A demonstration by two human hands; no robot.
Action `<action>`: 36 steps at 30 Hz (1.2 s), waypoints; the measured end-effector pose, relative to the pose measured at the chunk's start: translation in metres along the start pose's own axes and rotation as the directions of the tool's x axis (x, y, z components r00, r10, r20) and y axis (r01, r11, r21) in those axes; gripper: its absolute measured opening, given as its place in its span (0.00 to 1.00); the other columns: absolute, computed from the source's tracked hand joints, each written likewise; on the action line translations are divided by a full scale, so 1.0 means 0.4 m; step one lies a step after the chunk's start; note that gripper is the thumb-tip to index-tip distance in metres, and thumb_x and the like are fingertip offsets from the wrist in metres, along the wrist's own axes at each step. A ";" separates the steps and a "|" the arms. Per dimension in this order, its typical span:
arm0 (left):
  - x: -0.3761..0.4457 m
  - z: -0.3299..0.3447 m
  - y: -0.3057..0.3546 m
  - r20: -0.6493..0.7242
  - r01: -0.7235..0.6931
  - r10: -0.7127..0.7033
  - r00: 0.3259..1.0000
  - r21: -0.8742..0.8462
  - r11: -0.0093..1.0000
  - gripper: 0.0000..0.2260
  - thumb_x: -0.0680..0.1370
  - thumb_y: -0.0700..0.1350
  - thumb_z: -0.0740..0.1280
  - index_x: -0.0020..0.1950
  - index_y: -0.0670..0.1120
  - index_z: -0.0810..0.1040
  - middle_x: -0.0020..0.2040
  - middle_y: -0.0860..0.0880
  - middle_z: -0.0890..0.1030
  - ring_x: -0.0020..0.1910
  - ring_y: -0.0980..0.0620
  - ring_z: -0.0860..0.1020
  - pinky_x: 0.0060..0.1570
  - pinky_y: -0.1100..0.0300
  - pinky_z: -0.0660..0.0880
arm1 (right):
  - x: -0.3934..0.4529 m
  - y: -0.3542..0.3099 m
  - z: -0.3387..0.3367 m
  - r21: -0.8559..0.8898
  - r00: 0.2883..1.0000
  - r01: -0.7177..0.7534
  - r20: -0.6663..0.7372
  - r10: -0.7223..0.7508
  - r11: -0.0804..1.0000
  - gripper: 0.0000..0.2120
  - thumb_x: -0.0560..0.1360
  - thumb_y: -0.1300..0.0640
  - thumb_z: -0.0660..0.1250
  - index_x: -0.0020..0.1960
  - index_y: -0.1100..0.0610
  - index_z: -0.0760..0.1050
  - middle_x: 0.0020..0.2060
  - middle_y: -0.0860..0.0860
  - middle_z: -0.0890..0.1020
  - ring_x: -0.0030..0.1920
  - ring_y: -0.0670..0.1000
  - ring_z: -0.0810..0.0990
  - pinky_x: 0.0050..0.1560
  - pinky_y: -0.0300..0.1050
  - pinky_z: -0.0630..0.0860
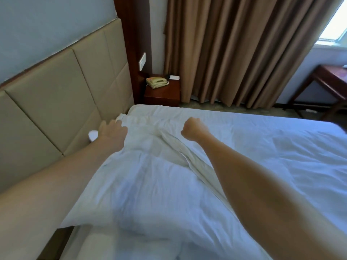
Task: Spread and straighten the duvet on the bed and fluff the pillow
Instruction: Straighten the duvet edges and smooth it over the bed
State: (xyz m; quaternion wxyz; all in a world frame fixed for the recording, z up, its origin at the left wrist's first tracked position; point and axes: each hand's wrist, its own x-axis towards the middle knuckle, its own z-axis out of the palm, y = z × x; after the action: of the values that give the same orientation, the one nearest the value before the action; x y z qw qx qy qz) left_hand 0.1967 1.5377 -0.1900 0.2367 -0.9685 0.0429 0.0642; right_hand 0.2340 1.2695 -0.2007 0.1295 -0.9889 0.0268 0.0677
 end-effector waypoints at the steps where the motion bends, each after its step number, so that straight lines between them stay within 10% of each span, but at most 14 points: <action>1: -0.031 0.003 0.013 0.039 -0.019 0.020 0.999 -0.013 1.000 0.14 0.79 0.46 0.60 0.64 0.50 0.71 0.64 0.47 0.70 0.65 0.48 0.69 0.61 0.51 0.66 | -0.035 0.026 0.010 0.004 0.999 -0.023 0.036 0.023 1.000 0.07 0.76 0.55 0.64 0.43 0.58 0.70 0.40 0.51 0.74 0.38 0.52 0.74 0.34 0.44 0.70; 10: -0.325 -0.079 0.165 0.237 -0.132 0.180 0.955 -0.204 0.970 0.03 0.80 0.44 0.57 0.52 0.47 0.68 0.49 0.48 0.71 0.50 0.47 0.72 0.50 0.53 0.68 | -0.396 0.260 0.008 0.141 0.976 -0.145 0.183 0.119 0.979 0.05 0.72 0.62 0.67 0.43 0.62 0.81 0.35 0.54 0.85 0.37 0.54 0.86 0.45 0.49 0.84; 15: -0.466 -0.143 0.284 0.207 -0.175 0.244 0.948 -0.302 0.937 0.03 0.80 0.45 0.58 0.50 0.46 0.68 0.51 0.47 0.73 0.49 0.46 0.74 0.49 0.52 0.70 | -0.562 0.360 -0.067 0.096 0.978 -0.135 0.174 0.117 0.986 0.16 0.74 0.51 0.69 0.35 0.59 0.69 0.34 0.54 0.73 0.34 0.54 0.74 0.35 0.44 0.71; 24: -0.701 -0.268 0.510 0.202 -0.122 0.188 0.961 -0.297 0.947 0.07 0.80 0.47 0.59 0.53 0.45 0.72 0.49 0.47 0.74 0.45 0.47 0.74 0.45 0.55 0.70 | -0.813 0.568 -0.194 0.065 0.986 0.026 0.165 -0.037 0.998 0.06 0.75 0.62 0.64 0.40 0.55 0.71 0.44 0.55 0.75 0.44 0.54 0.73 0.52 0.50 0.74; 29: -0.807 -0.377 0.719 0.245 -0.109 0.189 0.951 -0.306 0.946 0.06 0.80 0.47 0.58 0.52 0.46 0.71 0.47 0.48 0.73 0.43 0.48 0.80 0.42 0.57 0.73 | -0.955 0.791 -0.250 0.060 0.975 0.083 0.201 -0.094 0.995 0.17 0.73 0.69 0.60 0.29 0.57 0.60 0.28 0.52 0.63 0.29 0.51 0.61 0.29 0.42 0.60; 36: -0.933 -0.556 1.013 0.147 -0.184 0.272 0.951 -0.440 0.879 0.06 0.78 0.47 0.60 0.42 0.47 0.71 0.41 0.48 0.78 0.39 0.49 0.82 0.44 0.56 0.75 | -1.107 1.065 -0.323 0.059 0.982 0.057 0.178 -0.067 0.997 0.18 0.75 0.67 0.61 0.29 0.58 0.61 0.29 0.51 0.63 0.33 0.53 0.64 0.34 0.46 0.63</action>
State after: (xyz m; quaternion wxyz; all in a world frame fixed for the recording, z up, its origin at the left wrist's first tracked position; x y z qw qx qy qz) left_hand -0.1948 1.0959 -0.1241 0.0163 -0.9728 0.1178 0.1988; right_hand -0.2180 0.8406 -0.1223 0.1597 -0.9753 -0.0140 0.1516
